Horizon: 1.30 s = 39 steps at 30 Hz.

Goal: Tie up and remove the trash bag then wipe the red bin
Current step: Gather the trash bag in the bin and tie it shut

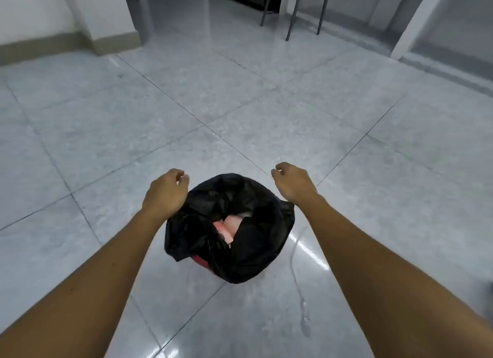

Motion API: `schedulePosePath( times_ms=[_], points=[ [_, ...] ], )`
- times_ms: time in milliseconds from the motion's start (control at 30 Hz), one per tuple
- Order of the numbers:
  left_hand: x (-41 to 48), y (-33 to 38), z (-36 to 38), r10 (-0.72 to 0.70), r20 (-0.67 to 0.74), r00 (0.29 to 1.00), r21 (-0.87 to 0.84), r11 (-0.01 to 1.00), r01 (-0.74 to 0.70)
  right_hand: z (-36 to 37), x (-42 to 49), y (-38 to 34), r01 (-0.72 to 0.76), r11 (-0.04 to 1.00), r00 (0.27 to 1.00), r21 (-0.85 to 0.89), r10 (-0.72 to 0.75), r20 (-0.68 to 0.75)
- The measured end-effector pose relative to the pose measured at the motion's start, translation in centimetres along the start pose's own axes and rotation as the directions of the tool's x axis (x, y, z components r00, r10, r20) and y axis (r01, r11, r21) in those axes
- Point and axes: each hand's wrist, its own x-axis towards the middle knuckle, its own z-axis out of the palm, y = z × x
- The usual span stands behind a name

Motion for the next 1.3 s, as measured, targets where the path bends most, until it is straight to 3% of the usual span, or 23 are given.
schedulePosePath(
  times_ms=[100, 167, 233, 367, 467, 533, 600, 667, 767, 867, 967, 1133, 1200, 1300],
  points=[
    [3.1, -3.8, 2.8, -0.176, 0.099, 0.979, -0.193, 0.962, 0.192, 3.0, 2.9, 2.9, -0.013, 0.995, 0.993, 0.103, 0.024, -0.115],
    [4.1, -5.6, 3.8, -0.3, 0.341, 0.891, -0.35, 0.839, 0.416, 3.9, 4.0, 4.2, -0.045, 0.968, 0.985, 0.246, 0.083, -0.149],
    [4.5, -7.0, 5.3, -0.298, 0.48, 0.825, -0.424, 0.744, 0.516, 5.1, 4.7, 5.4, -0.097, 0.922, 0.982, 0.375, 0.149, -0.114],
    [4.2, -8.5, 7.4, -0.307, 0.454, 0.836, -0.547, 0.645, 0.534, 7.1, 3.5, 7.3, -0.245, 0.871, 0.969, 0.426, 0.222, 0.105],
    [3.1, -9.6, 7.3, -0.311, 0.471, 0.825, -0.61, 0.561, 0.56, 8.3, 1.7, 8.3, -0.334, 0.818, 0.942, 0.469, 0.285, 0.175],
    [2.9, -9.8, 7.0, -0.285, 0.422, 0.86, -0.657, 0.557, 0.507, 8.7, 1.0, 9.4, -0.433, 0.746, 0.901, 0.505, 0.351, 0.254],
    [2.9, -9.4, 6.5, -0.253, 0.29, 0.923, -0.744, 0.548, 0.383, 9.1, 0.7, 10.0, -0.475, 0.603, 0.88, 0.642, 0.334, 0.337],
    [2.8, -8.5, 5.9, -0.191, 0.116, 0.975, -0.801, 0.562, 0.205, 9.0, 0.7, 10.1, -0.399, 0.455, 0.908, 0.796, 0.315, 0.275],
    [2.5, -7.1, 5.5, -0.102, -0.115, 0.988, -0.785, 0.619, -0.028, 8.0, 1.1, 9.2, -0.177, 0.34, 0.945, 0.924, 0.32, 0.064],
    [2.4, -6.0, 5.7, -0.027, -0.298, 0.954, -0.726, 0.655, -0.209, 6.8, 1.2, 7.5, 0.037, 0.333, 0.971, 0.942, 0.209, -0.112],
    [2.6, -5.3, 5.7, -0.001, -0.394, 0.919, -0.707, 0.639, -0.302, 6.3, 1.5, 6.0, 0.186, 0.324, 0.968, 0.928, 0.103, -0.23],
    [2.8, -4.7, 4.4, -0.131, -0.521, 0.843, -0.732, 0.576, -0.363, 5.5, 1.8, 4.9, 0.318, 0.235, 0.942, 0.919, 0.03, -0.334],
    [2.5, -4.9, 4.3, -0.165, -0.512, 0.843, -0.741, 0.581, -0.336, 5.6, 1.9, 4.9, 0.308, 0.293, 0.942, 0.905, 0.041, -0.334],
    [3.2, -4.1, 3.5, -0.228, -0.328, 0.917, -0.796, 0.589, -0.139, 4.7, 2.6, 4.0, 0.199, 0.414, 0.95, 0.888, 0.142, -0.279]
  ],
)
